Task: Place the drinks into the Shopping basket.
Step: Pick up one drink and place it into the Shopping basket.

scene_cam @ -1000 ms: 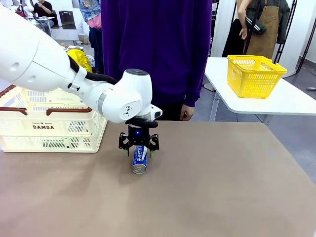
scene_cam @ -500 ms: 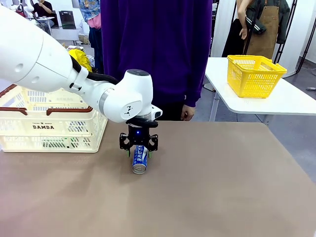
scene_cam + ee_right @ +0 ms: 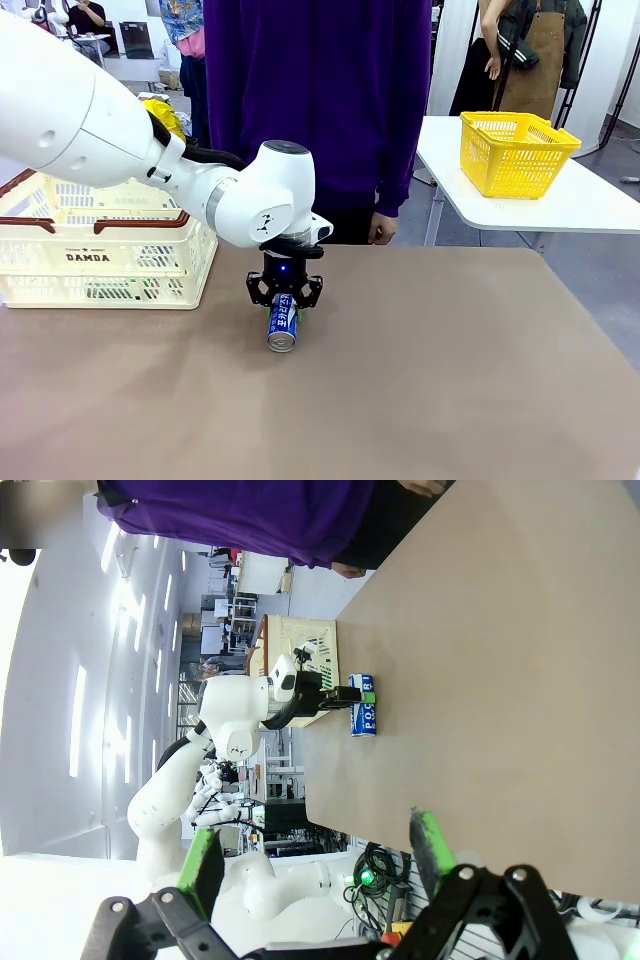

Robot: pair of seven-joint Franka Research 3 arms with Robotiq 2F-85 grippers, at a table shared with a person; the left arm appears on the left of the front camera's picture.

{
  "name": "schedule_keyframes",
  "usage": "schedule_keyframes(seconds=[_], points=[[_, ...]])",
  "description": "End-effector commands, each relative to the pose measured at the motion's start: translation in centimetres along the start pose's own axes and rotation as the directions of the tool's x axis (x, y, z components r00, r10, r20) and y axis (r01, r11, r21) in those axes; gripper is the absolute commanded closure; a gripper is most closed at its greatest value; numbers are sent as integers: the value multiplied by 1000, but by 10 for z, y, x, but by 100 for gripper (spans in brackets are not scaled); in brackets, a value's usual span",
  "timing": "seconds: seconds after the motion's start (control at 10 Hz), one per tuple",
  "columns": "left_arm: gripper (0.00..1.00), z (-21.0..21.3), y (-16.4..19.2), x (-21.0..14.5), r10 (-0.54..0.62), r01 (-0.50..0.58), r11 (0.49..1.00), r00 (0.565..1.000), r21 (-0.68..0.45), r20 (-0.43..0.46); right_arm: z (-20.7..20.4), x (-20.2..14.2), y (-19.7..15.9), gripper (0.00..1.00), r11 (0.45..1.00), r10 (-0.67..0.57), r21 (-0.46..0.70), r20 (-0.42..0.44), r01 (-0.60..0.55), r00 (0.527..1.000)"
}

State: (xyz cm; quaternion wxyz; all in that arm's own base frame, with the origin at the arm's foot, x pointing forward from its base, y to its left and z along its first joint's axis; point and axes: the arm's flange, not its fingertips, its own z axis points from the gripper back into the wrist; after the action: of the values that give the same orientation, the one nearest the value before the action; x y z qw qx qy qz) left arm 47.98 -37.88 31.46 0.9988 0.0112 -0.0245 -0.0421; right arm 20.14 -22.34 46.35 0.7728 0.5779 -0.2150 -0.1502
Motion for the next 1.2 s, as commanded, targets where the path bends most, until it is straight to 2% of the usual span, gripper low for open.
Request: schedule_keyframes(seconds=[0.0, 0.2, 0.4, 0.7, 0.9, 1.0, 1.1], points=[[100, -1, 0, 1, 11, -11, 1000, 1000, -1, -27, -1, 2, 0, 0, 999, 27, 27, 10, -27, 1000], [100, 11, 5, 2, 17, -17, 1000, 1000, -12, -22, -1, 2, 0, 0, 999, 27, 27, 10, -27, 1000], [100, 64, 18, 5, 48, -49, 999, 998, -11, -27, -1, 2, 0, 0, 999, 27, 27, 10, -27, 1000], [100, 170, 35, -4, 35, -28, 994, 997, -102, 71, -1, 2, 0, 0, 999, 27, 27, 10, -27, 1000], [100, 205, 43, -9, 59, -43, 993, 986, -106, 154, -1, 2, 0, 0, 999, 27, 27, 10, -27, 1000], [100, 209, 46, -11, 58, -44, 995, 986, -93, 153, -1, 2, 0, 0, 999, 27, 27, 10, -27, 1000], [100, 208, 50, -12, 93, -87, 992, 993, -90, 67, -1, 2, 0, 0, 999, 27, 27, 10, -27, 1000]])
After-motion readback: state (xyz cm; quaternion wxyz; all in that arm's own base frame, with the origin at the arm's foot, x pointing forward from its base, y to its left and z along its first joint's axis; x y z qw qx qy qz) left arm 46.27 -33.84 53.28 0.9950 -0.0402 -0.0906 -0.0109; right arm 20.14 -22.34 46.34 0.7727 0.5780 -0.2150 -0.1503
